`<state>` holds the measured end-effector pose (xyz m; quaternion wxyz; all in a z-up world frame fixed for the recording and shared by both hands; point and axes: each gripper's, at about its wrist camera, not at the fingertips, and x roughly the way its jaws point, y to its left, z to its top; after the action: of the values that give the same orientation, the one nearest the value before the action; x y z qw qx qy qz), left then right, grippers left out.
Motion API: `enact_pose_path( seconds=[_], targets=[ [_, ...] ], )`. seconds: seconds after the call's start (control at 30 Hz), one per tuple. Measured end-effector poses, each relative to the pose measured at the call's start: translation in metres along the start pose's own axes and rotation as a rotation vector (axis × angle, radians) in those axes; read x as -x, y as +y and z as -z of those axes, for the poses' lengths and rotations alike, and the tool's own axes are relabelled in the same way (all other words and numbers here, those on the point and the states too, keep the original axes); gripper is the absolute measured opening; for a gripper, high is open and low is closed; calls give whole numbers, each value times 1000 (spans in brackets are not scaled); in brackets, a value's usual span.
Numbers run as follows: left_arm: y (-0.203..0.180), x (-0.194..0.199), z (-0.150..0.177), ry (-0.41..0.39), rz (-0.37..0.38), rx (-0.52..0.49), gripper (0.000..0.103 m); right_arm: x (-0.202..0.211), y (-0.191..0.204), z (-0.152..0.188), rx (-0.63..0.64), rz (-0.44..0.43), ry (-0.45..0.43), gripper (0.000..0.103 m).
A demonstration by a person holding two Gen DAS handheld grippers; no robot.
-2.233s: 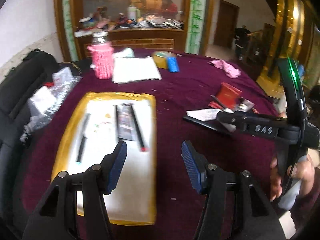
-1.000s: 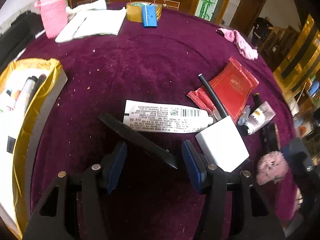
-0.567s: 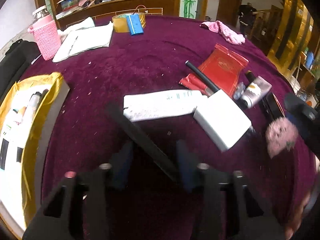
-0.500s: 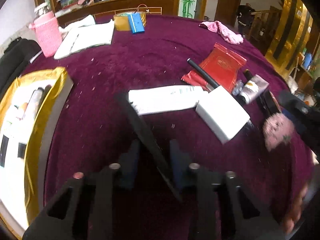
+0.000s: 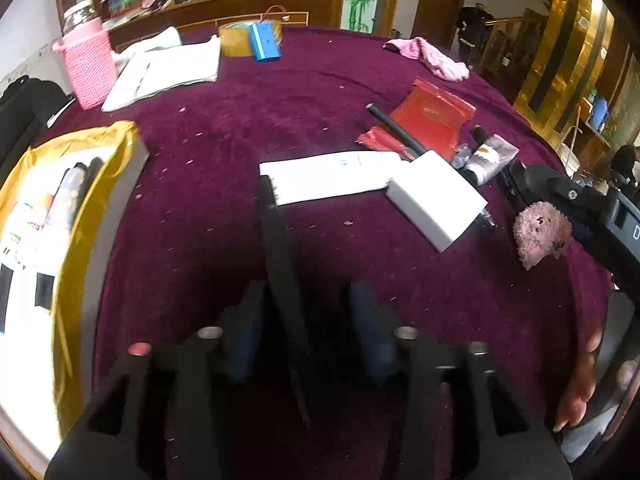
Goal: Organize objects
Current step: 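Grasp the black marker with left tool while right tool grasps the pink fluffy pompom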
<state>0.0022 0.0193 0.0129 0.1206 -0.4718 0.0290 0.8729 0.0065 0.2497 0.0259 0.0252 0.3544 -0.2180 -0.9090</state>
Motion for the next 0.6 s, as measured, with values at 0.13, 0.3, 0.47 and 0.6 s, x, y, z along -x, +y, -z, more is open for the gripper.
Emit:
enact_pose_path(
  seconds=[0.13, 0.3, 0.47, 0.6],
  targets=[
    [-11, -4, 0, -44, -52, -30, 44, -2, 1, 1, 19, 4, 7, 76],
    [5, 11, 2, -42, 44, 1, 12, 11, -17, -11, -49, -53, 14, 76],
    [15, 48, 6, -140, 100, -11, 12, 22, -24, -21, 22, 31, 63, 76],
    [23, 68, 10, -187, 149, 2, 12, 23, -13, -15, 98, 106, 110, 76]
  ],
)
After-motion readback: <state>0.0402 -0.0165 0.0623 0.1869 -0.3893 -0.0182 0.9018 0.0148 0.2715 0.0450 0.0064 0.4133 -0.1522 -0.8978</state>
